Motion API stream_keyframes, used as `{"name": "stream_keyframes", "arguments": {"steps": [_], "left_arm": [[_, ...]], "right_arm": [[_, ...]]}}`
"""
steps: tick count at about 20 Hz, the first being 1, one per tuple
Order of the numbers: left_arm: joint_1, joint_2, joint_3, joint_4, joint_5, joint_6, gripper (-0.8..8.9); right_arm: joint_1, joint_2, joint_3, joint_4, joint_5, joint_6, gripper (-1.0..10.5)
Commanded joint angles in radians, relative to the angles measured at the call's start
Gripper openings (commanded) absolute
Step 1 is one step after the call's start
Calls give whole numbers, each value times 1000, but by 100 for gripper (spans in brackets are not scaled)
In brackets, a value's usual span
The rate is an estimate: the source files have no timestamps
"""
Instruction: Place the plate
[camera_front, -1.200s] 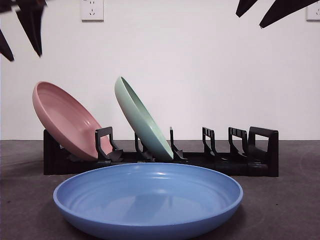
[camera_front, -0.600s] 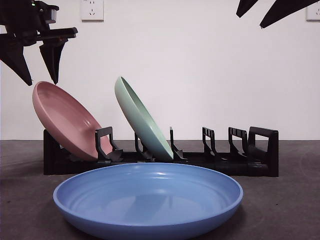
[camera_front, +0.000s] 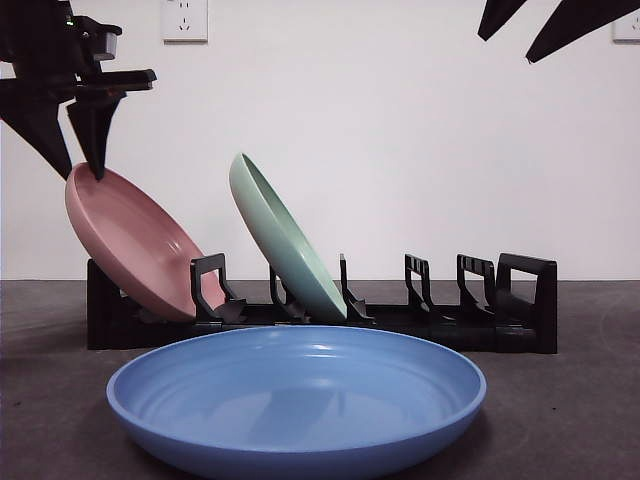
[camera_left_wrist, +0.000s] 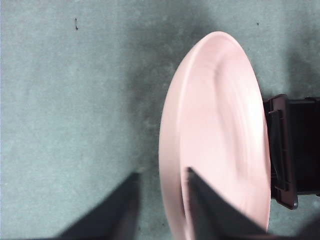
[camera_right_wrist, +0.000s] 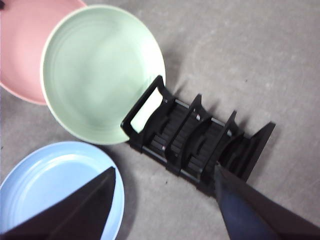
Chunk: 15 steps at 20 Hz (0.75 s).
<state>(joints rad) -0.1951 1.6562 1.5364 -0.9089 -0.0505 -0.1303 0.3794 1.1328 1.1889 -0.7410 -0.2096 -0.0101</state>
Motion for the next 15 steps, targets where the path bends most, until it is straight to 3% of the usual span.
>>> {"name": "stream_keyframes", "arguments": {"steps": [1, 10, 15], "left_arm": [[-3, 19, 27, -3, -5, 9, 49], [-3, 18, 71, -73, -12, 6, 16], [-3, 18, 182, -179, -135, 11, 16]], "right_arm": [[4, 8, 10, -11, 0, 11, 308], [4, 8, 10, -42, -1, 11, 308], [4, 8, 10, -44, -1, 10, 308]]}}
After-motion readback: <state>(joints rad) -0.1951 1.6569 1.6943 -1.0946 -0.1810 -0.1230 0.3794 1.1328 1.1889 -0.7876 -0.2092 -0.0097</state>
